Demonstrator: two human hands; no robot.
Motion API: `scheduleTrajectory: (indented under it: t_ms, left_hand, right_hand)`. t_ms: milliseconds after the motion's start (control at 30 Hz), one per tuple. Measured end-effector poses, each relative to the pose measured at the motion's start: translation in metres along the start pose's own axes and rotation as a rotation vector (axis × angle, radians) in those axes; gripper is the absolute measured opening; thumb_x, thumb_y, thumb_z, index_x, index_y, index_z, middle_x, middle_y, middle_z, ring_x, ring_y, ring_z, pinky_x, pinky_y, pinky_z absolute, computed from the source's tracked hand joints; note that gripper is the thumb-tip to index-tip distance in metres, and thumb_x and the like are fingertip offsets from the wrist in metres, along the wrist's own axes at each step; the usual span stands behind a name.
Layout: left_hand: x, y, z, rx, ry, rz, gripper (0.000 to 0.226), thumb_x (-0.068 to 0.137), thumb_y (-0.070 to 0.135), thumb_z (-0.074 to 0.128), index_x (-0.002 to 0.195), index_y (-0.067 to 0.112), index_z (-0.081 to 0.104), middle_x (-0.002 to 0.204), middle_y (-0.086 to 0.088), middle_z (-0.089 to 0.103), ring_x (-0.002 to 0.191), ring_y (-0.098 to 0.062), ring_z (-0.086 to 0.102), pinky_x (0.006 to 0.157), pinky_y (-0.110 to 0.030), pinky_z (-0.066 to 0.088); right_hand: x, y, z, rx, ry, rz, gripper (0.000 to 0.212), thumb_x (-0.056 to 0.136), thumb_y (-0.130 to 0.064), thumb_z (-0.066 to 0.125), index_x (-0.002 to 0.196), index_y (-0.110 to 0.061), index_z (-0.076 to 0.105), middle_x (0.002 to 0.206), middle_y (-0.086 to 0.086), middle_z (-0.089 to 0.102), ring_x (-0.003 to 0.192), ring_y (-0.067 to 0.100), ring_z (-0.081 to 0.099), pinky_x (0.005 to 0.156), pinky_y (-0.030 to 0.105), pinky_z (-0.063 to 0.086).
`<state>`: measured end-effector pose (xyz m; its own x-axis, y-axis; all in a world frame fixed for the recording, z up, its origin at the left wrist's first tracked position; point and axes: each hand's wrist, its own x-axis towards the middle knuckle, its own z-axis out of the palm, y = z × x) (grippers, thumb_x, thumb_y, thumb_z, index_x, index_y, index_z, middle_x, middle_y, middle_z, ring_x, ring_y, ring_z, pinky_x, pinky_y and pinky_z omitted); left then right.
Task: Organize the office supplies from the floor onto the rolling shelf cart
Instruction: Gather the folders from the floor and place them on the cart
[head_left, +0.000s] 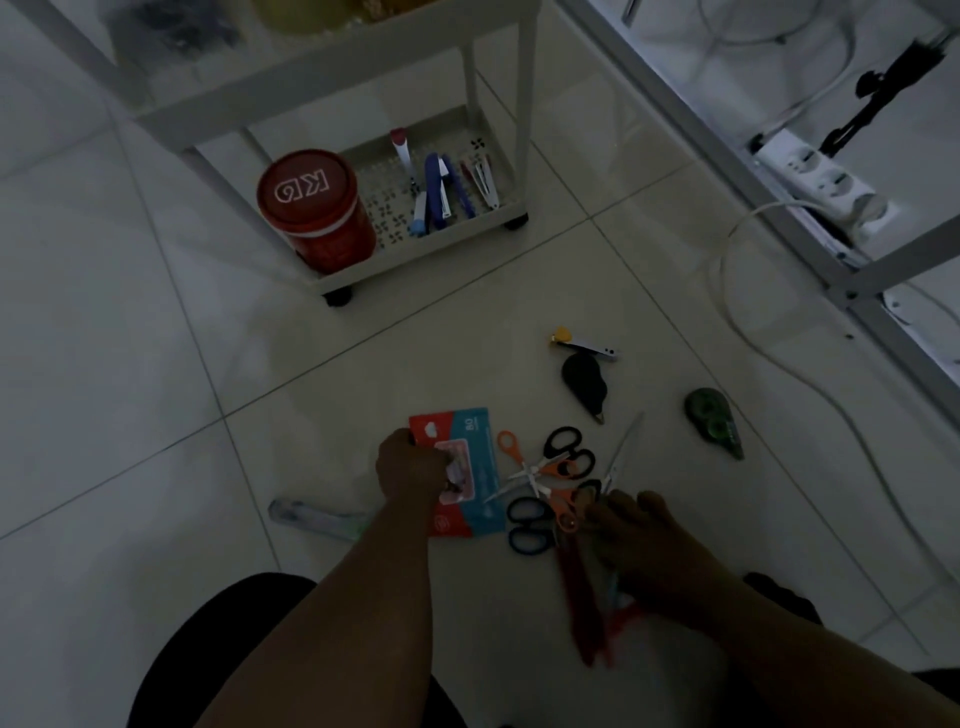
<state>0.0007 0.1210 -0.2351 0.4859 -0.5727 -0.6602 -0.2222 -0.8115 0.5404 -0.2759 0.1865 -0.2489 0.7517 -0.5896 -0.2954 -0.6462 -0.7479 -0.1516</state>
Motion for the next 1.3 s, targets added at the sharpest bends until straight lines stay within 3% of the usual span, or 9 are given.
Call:
scheduleTrajectory:
  t_ms: [133,233,333,500,633,733,900,1133,1300]
  left_hand:
    - [0.005,0.001,0.0,-0.165,-0.074,0.043,0.008,0.067,0.023,0.064,0.073,0.021,0.067,0.087,-0.015,0.073,0.084,-0.033,0.07,0.077,-0.055,0.058]
    - [-0.001,0.003,-0.002,-0.243,-0.114,0.066,0.012,0.085,0.027,0.063,0.083,0.018,0.07,0.09,-0.013,0.074,0.084,-0.032,0.071,0.079,-0.054,0.058]
    - [-0.004,0.01,-0.008,-0.338,-0.155,0.003,0.026,0.092,0.032,0.059,0.101,0.009,0.069,0.094,-0.015,0.074,0.086,-0.033,0.072,0.078,-0.049,0.059]
    - [-0.01,0.01,-0.013,-0.307,-0.267,0.006,0.017,0.085,0.016,0.069,0.102,0.012,0.068,0.099,-0.012,0.073,0.083,-0.026,0.072,0.066,-0.034,0.061]
    - [0.001,-0.005,-0.021,-0.343,0.02,-0.103,0.016,0.079,0.004,0.06,0.093,0.004,0.069,0.092,-0.02,0.07,0.091,-0.039,0.069,0.08,-0.051,0.058]
    - [0.004,-0.011,-0.039,-0.427,0.221,-0.261,0.029,0.086,0.024,0.064,0.108,0.004,0.063,0.109,-0.016,0.068,0.099,-0.032,0.067,0.077,-0.032,0.054]
    - [0.007,-0.032,-0.059,-0.546,0.428,-0.529,0.051,0.085,0.045,0.05,0.126,0.014,0.053,0.113,-0.01,0.066,0.084,-0.033,0.068,0.049,-0.039,0.054]
    - [0.022,-0.028,-0.046,-0.224,0.297,-0.554,0.056,0.081,0.033,0.06,0.13,0.009,0.048,0.137,-0.017,0.051,0.121,-0.038,0.052,0.084,-0.051,0.051]
    - [0.012,-0.021,-0.028,-0.206,0.251,-0.306,0.04,0.095,0.024,0.04,0.121,0.003,0.06,0.126,-0.019,0.06,0.118,-0.035,0.055,0.092,-0.031,0.044]
  right_hand:
    - [0.038,0.012,-0.028,0.391,0.101,0.308,0.033,0.069,-0.039,0.073,0.1,-0.028,0.068,0.09,-0.006,0.07,0.081,0.02,0.066,0.069,0.027,0.024]
    - [0.076,0.014,-0.065,1.153,0.141,0.657,0.026,0.091,-0.027,0.061,0.116,-0.019,0.062,0.103,-0.003,0.067,0.092,0.017,0.065,0.075,0.023,0.047]
    - [0.109,0.013,-0.083,1.464,0.146,0.709,0.032,0.093,-0.022,0.058,0.125,-0.018,0.057,0.114,0.001,0.065,0.095,0.015,0.063,0.081,0.025,0.051]
    - [0.138,-0.013,-0.074,1.361,0.1,0.72,0.029,0.092,-0.03,0.06,0.114,-0.011,0.063,0.111,0.007,0.068,0.093,0.02,0.066,0.076,0.028,0.053]
    - [0.128,-0.034,-0.059,0.775,0.212,0.901,0.029,0.093,-0.037,0.052,0.101,-0.009,0.057,0.102,0.008,0.055,0.096,0.026,0.056,0.075,0.031,0.044]
    - [0.095,-0.047,-0.051,0.503,0.252,1.133,0.026,0.088,-0.034,0.056,0.1,-0.011,0.057,0.103,0.009,0.058,0.098,0.03,0.055,0.08,0.041,0.047]
    - [0.053,-0.089,-0.034,0.632,0.157,1.425,0.038,0.086,-0.042,0.051,0.107,-0.011,0.053,0.106,0.011,0.058,0.098,0.032,0.057,0.073,0.038,0.05]
    - [0.05,-0.102,-0.021,0.858,0.1,1.287,0.035,0.091,-0.026,0.055,0.122,-0.013,0.048,0.12,0.007,0.058,0.111,0.027,0.058,0.086,0.034,0.048]
    - [0.072,-0.086,-0.031,1.081,0.253,1.334,0.029,0.09,-0.009,0.054,0.119,-0.012,0.054,0.112,0.011,0.065,0.095,0.026,0.06,0.073,0.026,0.041]
